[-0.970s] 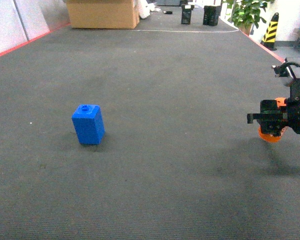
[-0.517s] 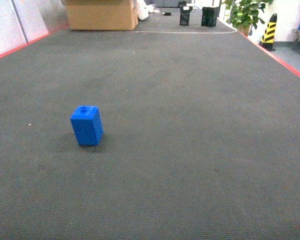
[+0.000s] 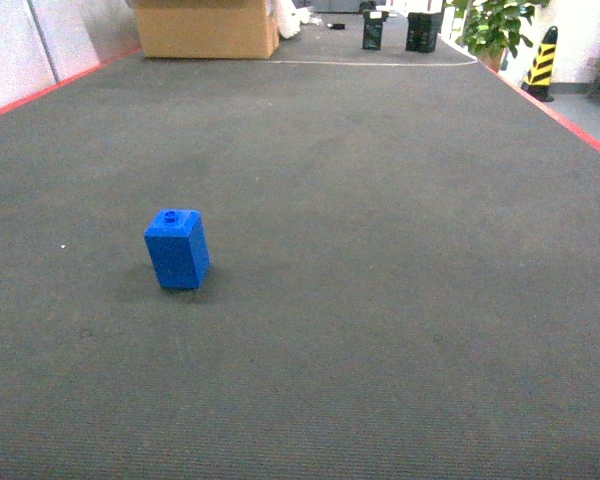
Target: Sort blue parts and orange caps into right shelf containers
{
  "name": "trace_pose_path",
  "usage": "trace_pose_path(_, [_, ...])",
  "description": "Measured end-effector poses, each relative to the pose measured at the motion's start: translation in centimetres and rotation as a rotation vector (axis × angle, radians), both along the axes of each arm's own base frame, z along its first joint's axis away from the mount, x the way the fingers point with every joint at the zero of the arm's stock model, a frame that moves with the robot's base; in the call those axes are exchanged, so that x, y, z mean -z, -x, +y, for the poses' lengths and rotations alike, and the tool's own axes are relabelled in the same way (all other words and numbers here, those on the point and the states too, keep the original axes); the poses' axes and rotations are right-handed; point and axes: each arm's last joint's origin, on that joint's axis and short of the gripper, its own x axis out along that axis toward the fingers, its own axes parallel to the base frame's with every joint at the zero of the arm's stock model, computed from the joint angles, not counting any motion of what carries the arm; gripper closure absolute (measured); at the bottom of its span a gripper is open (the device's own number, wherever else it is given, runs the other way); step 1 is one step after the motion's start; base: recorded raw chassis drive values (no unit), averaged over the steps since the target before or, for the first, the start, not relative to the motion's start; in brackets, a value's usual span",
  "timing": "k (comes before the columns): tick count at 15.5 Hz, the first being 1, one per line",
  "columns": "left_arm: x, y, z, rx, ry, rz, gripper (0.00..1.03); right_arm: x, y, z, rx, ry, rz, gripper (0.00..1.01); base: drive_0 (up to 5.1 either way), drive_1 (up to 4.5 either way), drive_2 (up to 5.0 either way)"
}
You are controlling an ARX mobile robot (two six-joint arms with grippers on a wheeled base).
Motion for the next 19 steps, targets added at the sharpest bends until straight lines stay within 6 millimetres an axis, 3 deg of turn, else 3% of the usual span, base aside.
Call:
trace_pose_path(3, [0.9,-7.1,-1.6,0.033,-0.020,0.124,0.05,0.0,0.0,0.0,0.000,0.000,0.000,0.57,0.0,0.00,0.0])
trace_pose_path(5, [1.1,-11.2,-3.8,0.067,-0.041,0.175,0.05,0.0,0.0,0.0,0.000,0.000,0.000,0.57,0.0,0.00,0.0])
trace_pose_path(9, [1.3,-13.7,-5.4,0.069,-0.061,0.194,0.05,0.0,0.0,0.0,0.000,0.000,0.000,0.58,0.0,0.00,0.0])
trace_pose_path(12, [2.1,-17.5,-7.0,0.036,-0.073,0.238,0.05,0.0,0.0,0.0,0.000,0.000,0.000,0.58,0.0,0.00,0.0])
trace_pose_path(15, [3.5,-20.9,-7.3,-0.027,-0.028,0.314,0.05,0.0,0.0,0.0,-0.001,0.003,0.000,0.58,0.0,0.00,0.0])
trace_pose_path(16, [5.5,-21.3,-7.5,-0.038,-0.045,0.373,0.05,0.0,0.0,0.0,-0.001,0.003,0.001,0.58,0.0,0.00,0.0])
trace_pose_path(19, [7.2,-21.9,-7.6,-0.041,-0.042,0.411,0.05,0.0,0.0,0.0,-0.001,0.003,0.001,0.58,0.0,0.00,0.0])
